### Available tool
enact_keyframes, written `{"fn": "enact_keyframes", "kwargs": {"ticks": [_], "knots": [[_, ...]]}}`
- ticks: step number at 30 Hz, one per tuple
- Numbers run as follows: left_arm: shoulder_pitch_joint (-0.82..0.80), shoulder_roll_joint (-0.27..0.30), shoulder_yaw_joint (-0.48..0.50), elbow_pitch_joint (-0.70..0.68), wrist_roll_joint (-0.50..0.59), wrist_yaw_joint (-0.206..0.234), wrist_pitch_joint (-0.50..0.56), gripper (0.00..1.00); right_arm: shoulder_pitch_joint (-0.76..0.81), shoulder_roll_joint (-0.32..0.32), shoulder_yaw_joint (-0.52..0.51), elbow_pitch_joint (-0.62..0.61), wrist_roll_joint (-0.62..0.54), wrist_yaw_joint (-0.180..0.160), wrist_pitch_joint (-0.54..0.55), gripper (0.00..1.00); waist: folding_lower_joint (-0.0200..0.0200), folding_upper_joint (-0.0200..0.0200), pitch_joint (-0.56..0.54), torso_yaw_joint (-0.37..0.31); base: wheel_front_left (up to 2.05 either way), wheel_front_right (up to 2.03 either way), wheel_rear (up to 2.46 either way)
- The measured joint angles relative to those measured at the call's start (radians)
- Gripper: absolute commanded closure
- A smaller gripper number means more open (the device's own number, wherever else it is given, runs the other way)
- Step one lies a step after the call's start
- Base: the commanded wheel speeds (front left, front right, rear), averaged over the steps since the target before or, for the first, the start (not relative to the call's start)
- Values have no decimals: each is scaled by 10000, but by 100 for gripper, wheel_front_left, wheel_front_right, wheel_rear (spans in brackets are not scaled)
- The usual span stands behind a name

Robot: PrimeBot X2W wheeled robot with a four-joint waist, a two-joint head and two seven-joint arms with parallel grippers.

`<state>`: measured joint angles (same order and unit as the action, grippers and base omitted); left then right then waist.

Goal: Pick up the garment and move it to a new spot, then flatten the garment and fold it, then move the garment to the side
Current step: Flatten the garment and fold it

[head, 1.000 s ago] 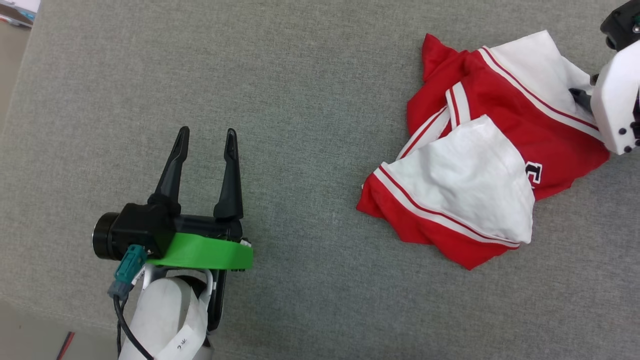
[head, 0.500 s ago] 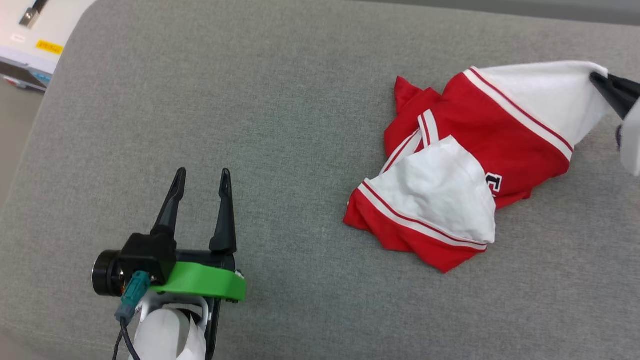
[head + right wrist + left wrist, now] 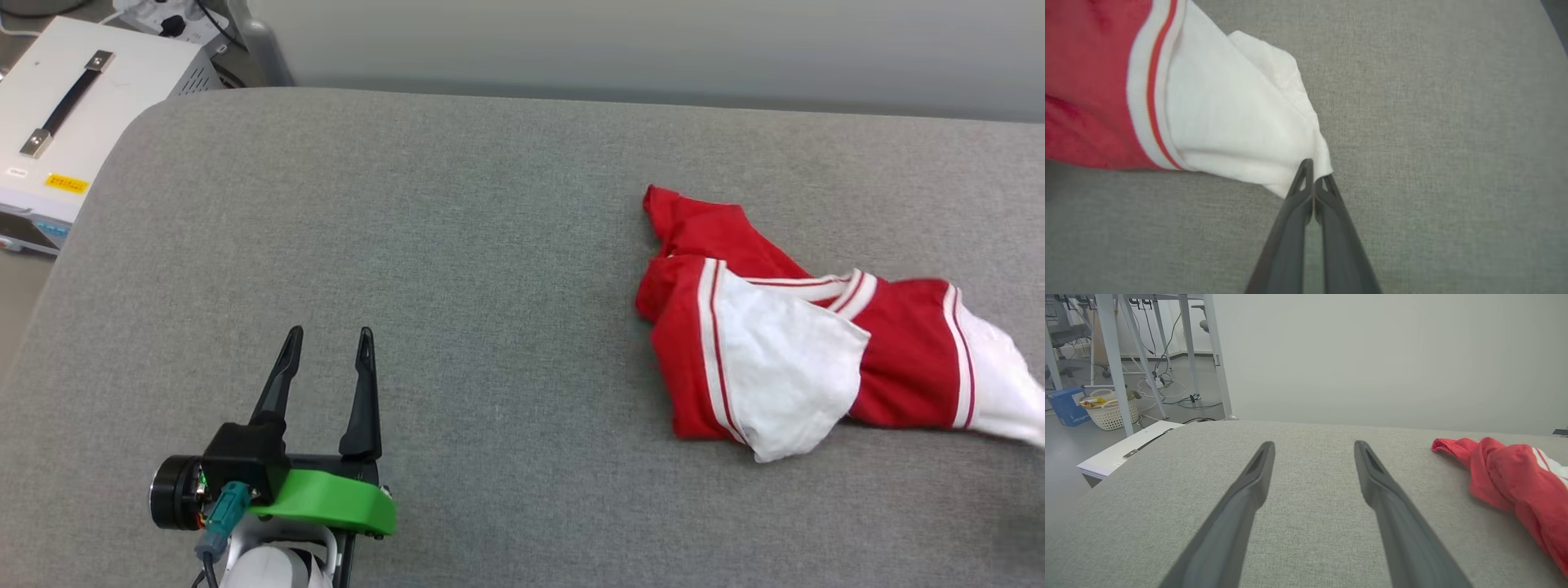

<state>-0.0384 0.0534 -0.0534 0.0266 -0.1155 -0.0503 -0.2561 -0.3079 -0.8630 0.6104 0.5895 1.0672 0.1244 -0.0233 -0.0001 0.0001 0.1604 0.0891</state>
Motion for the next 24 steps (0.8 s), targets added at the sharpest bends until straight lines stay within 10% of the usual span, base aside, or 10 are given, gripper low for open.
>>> {"fn": "enact_keyframes", "kwargs": {"ticks": [7, 9, 18, 24], "knots": [[9, 0, -61, 27, 4, 0, 0, 0, 1100, 867, -454, 909, -50, 0, -100, 99, 0, 0, -84, -106, 0, 0, 0], [11, 0, -65, 52, 4, 0, 0, 0, 1097, 1101, -738, 1032, -205, 0, -512, 0, 0, 0, -109, -117, 0, 0, 0], [242, -2, 0, 130, 196, -31, 0, 0, 773, 1323, -2892, -69, -1820, -2, -2247, 0, 0, 0, -467, -184, 0, 0, 0], [367, -2, 84, 102, 211, -31, 0, 0, 821, 1739, -4602, -3438, -2987, -2, -2130, 0, 0, 0, -572, -218, 0, 0, 0]]}}
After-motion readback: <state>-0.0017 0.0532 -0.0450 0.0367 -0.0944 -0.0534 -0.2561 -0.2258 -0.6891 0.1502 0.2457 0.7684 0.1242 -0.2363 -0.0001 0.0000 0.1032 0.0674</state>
